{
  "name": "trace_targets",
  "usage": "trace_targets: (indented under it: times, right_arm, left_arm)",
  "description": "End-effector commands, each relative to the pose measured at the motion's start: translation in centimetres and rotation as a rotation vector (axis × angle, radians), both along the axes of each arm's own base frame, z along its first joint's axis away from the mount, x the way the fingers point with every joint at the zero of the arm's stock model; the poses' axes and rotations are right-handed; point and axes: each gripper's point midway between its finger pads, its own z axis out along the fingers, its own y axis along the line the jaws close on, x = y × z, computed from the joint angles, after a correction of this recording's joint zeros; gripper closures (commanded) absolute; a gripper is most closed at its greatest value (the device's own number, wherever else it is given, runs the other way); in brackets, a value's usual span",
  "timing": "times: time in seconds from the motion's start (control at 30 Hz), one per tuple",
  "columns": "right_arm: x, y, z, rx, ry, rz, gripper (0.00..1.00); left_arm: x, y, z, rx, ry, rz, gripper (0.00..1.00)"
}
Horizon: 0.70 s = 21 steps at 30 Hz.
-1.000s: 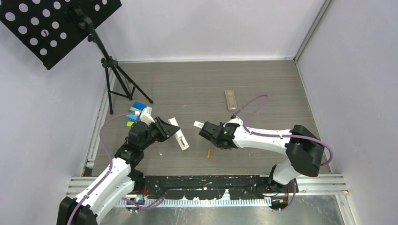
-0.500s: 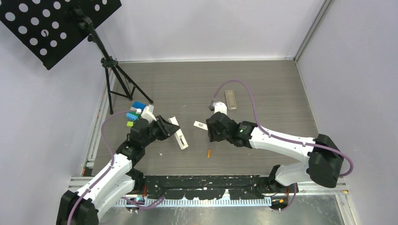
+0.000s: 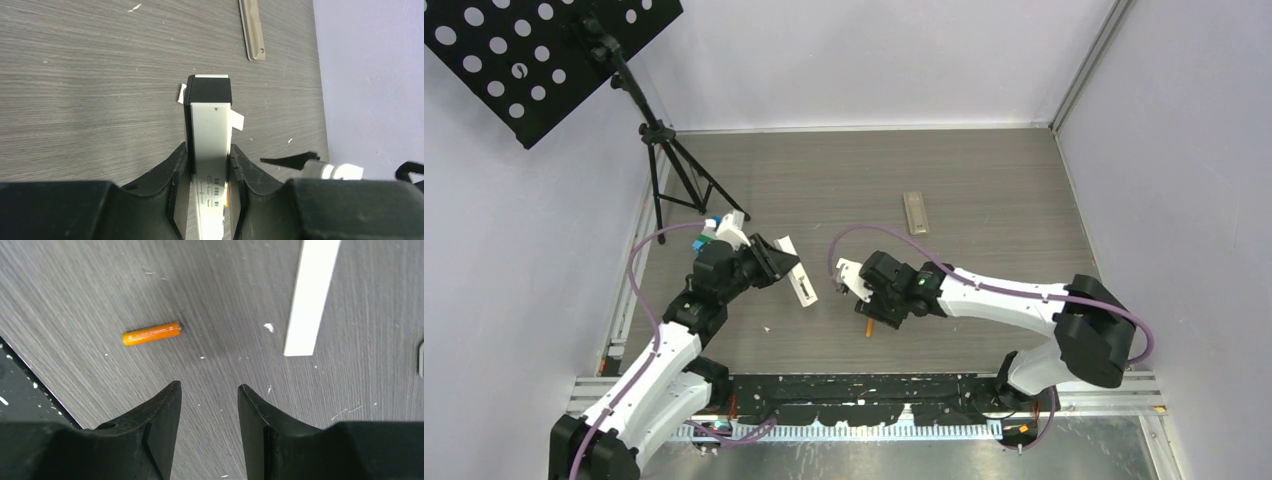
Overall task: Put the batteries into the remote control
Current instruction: Pick up the battery from the center of the board.
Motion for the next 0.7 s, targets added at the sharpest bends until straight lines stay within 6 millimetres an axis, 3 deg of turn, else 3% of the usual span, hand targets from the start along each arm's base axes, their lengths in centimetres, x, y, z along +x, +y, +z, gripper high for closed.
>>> trace_targets:
  times: [0.0,0.23,0.53,0.67]
  right_arm:
    - [-0.5,1.0,-0.8,-0.049,-0.044,0.158,0.50]
    - [-2.2,2.5,-2.4,-0.073,0.017,0.252,0.51]
    - [-2.2,4.5,-3.5,-0.087,0.019,0.307,0.51]
    - [-2.3,5.6,-3.5,-0.067,0.036,0.333,0.53]
  left_arm:
    - [0.8,0.8,2.4,0.031,-0.053,0.025,1.00]
    - [0.6,1.2,2.6,0.033,-0.054,0.030,1.00]
    - [0.6,1.5,2.7,0.037,-0.054,0.040,1.00]
    - [0.6,2.9,2.0,0.075,-0.026,0.110,1.00]
